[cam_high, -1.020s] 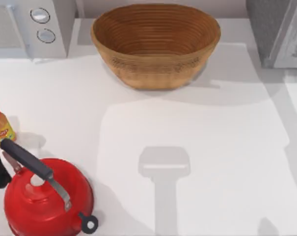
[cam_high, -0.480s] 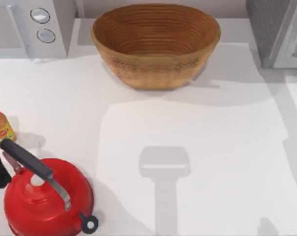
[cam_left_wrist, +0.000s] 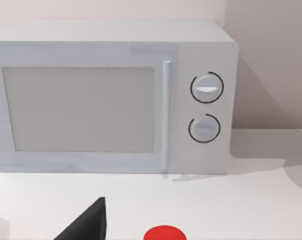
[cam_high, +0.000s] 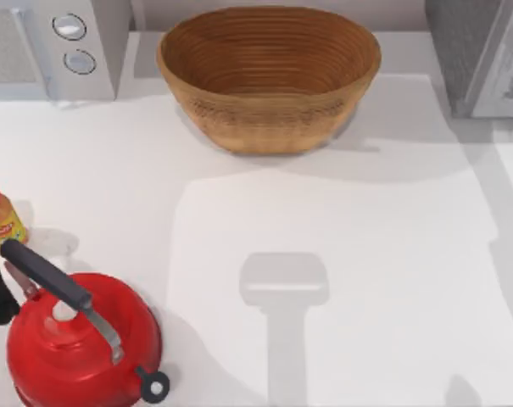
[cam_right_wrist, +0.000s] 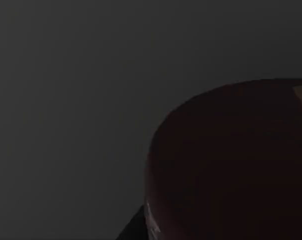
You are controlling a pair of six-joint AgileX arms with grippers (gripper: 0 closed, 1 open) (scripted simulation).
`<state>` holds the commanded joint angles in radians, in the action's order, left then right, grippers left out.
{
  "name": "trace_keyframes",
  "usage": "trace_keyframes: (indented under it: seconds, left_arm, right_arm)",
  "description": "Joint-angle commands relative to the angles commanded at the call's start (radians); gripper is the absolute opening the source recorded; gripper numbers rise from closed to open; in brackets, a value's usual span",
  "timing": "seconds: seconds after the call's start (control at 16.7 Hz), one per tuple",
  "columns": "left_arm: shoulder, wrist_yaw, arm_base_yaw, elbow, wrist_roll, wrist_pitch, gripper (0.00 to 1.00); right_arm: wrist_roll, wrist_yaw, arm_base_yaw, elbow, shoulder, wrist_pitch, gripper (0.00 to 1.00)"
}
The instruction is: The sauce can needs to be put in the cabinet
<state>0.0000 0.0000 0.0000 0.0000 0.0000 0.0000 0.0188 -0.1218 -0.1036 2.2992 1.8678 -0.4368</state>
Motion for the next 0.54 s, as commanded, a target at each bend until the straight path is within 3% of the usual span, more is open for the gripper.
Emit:
trace_keyframes:
  seconds: [0.18, 0.54]
  left_arm:
    - [0.0, 0.0, 0.0, 0.0, 0.0, 0.0, 1.0]
    - [0.0, 0.0, 0.0, 0.0, 0.0, 0.0, 1.0]
  right_arm:
    - [0.0, 0.0, 0.0, 0.0, 0.0, 0.0, 0.98]
    - [0.0, 0.0, 0.0, 0.0, 0.0, 0.0, 1.0]
